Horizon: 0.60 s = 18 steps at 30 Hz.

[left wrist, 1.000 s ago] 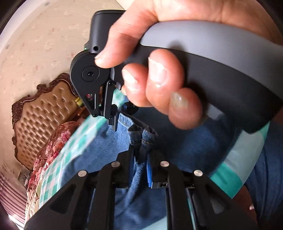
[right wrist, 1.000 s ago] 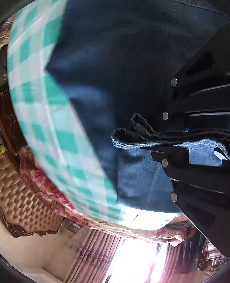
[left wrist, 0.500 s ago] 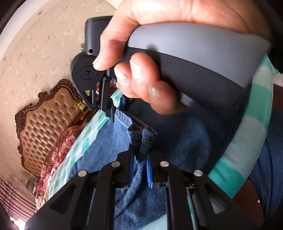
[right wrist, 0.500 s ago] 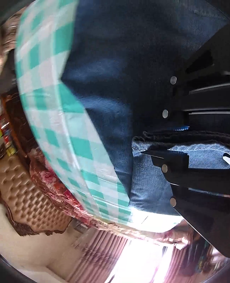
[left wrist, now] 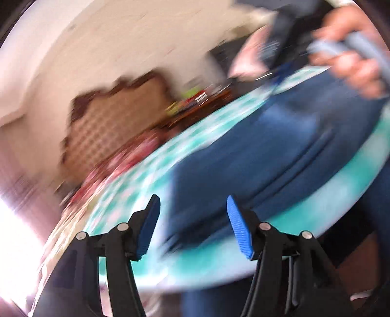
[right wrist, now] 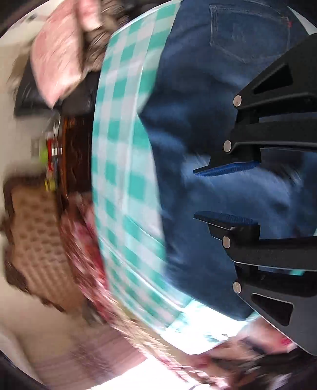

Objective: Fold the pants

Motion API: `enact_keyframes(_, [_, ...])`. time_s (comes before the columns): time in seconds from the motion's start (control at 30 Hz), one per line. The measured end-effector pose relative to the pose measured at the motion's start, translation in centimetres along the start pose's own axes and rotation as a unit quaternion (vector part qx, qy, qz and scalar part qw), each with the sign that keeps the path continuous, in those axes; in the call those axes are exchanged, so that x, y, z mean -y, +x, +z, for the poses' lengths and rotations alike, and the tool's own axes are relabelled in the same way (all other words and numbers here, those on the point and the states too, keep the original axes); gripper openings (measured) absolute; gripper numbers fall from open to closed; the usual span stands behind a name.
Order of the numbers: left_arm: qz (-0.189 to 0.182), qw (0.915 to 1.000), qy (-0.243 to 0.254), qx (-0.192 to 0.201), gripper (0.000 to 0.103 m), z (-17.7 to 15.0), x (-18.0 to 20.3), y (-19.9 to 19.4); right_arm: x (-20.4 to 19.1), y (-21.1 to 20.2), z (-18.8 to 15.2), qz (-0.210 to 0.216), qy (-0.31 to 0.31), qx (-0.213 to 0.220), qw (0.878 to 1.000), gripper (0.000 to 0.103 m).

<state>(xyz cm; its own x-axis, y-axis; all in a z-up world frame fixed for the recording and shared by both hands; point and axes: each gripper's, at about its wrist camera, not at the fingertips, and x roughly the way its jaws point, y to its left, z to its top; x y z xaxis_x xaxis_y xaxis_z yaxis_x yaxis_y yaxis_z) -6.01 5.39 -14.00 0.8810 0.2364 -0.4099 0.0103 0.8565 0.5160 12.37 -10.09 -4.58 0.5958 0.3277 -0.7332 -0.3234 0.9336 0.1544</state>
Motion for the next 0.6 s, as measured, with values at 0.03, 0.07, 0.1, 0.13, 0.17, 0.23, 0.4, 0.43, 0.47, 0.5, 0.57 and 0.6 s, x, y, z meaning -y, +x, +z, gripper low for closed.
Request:
enact_keyframes(0.03, [0.024, 0.9995, -0.001, -0.021, 0.058, -1.6, -1.1, 0.5, -1.0, 0.8, -0.9, -0.012, -0.016, -0.008, 1.0, 0.029])
enact_keyframes(0.07, [0.038, 0.9985, 0.007, -0.037, 0.058, -2.7, -1.9, 1.0, -1.4, 1.7, -1.5, -0.021, -0.021, -0.021, 0.999, 0.027])
enact_keyframes(0.1, [0.047, 0.998, 0.014, -0.042, 0.058, -3.1, -2.2, 1.1, -1.6, 3.2, -2.3, -0.036, -0.02, -0.049, 0.998, 0.023])
enact_keyframes(0.13, [0.06, 0.997, 0.027, -0.042, 0.058, -3.6, -2.4, 1.1, -1.5, 4.1, -2.8, -0.049, -0.022, -0.063, 0.997, 0.02])
enact_keyframes(0.17, [0.063, 0.9965, 0.036, -0.042, 0.058, -3.8, -2.4, 1.1, -1.4, 4.4, -3.3, -0.065, -0.027, -0.071, 0.995, 0.017])
enact_keyframes(0.23, [0.067, 0.9953, 0.057, -0.041, 0.058, -3.8, -2.2, 1.4, -0.9, 4.9, -3.7, -0.074, -0.032, -0.071, 0.994, 0.017])
enact_keyframes(0.4, [0.056, 0.9931, 0.097, -0.033, 0.058, -3.2, -1.8, 3.1, -1.2, 4.7, -4.0, -0.082, -0.042, -0.076, 0.993, 0.016])
enact_keyframes(0.43, [0.056, 0.9914, 0.114, -0.031, 0.058, -3.1, -1.4, 3.5, -1.3, 4.7, -4.1, -0.084, -0.044, -0.075, 0.993, 0.016])
enact_keyframes(0.47, [0.059, 0.9903, 0.123, -0.028, 0.058, -3.0, -1.2, 3.7, -1.4, 4.8, -4.2, -0.085, -0.044, -0.076, 0.993, 0.016])
enact_keyframes(0.5, [0.055, 0.9896, 0.129, -0.03, 0.058, -3.0, -0.9, 3.9, -1.5, 4.7, -4.3, -0.084, -0.045, -0.076, 0.993, 0.016])
enact_keyframes(0.57, [0.047, 0.9874, 0.146, -0.037, 0.058, -3.2, -0.6, 4.3, -1.2, 4.9, -4.1, -0.082, -0.043, -0.077, 0.993, 0.016])
enact_keyframes(0.6, [0.05, 0.9851, 0.16, -0.037, 0.058, -3.4, -0.3, 4.7, -1.3, 5.0, -4.0, -0.082, -0.041, -0.078, 0.993, 0.016])
